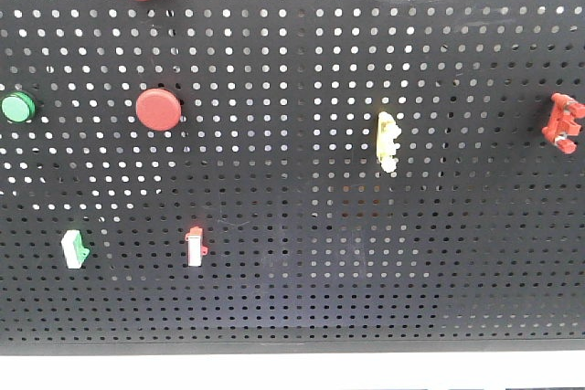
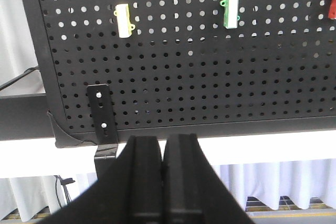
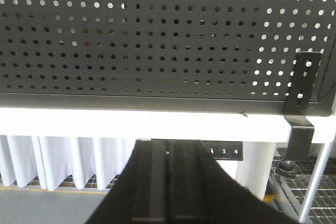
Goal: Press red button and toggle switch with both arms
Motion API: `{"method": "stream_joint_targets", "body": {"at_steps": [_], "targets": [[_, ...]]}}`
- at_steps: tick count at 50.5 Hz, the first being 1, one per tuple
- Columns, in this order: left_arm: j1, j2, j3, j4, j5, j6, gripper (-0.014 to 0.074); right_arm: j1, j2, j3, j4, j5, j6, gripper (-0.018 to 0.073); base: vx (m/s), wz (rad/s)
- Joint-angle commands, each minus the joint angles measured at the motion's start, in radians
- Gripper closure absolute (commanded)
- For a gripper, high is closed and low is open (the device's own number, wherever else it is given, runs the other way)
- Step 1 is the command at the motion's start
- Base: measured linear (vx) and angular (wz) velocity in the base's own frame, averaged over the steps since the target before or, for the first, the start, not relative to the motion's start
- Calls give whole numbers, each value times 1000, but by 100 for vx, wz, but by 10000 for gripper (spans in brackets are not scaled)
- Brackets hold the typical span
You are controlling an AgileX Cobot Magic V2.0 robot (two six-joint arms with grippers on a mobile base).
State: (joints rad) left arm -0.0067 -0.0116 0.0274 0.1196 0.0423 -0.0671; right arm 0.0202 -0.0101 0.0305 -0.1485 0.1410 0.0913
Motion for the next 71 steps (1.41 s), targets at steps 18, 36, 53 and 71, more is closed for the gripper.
{"method": "stream_joint_targets", "body": {"at_steps": [18, 36, 53, 71], "targets": [[-3, -6, 29, -10, -85, -4, 594, -3, -15, 11, -4, -78, -3, 563, 0, 0], [-3, -6, 23, -10, -328, -5, 594, -3, -15, 7, 2, -394, 5, 563, 0, 0], [-3, 90, -317, -10, -318, -88, 594, -3, 118, -331, 7, -337, 72, 563, 0, 0], [-5, 613, -848, -7, -319, -189, 594, -3, 555, -680, 7, -357, 72, 563, 0, 0]]}}
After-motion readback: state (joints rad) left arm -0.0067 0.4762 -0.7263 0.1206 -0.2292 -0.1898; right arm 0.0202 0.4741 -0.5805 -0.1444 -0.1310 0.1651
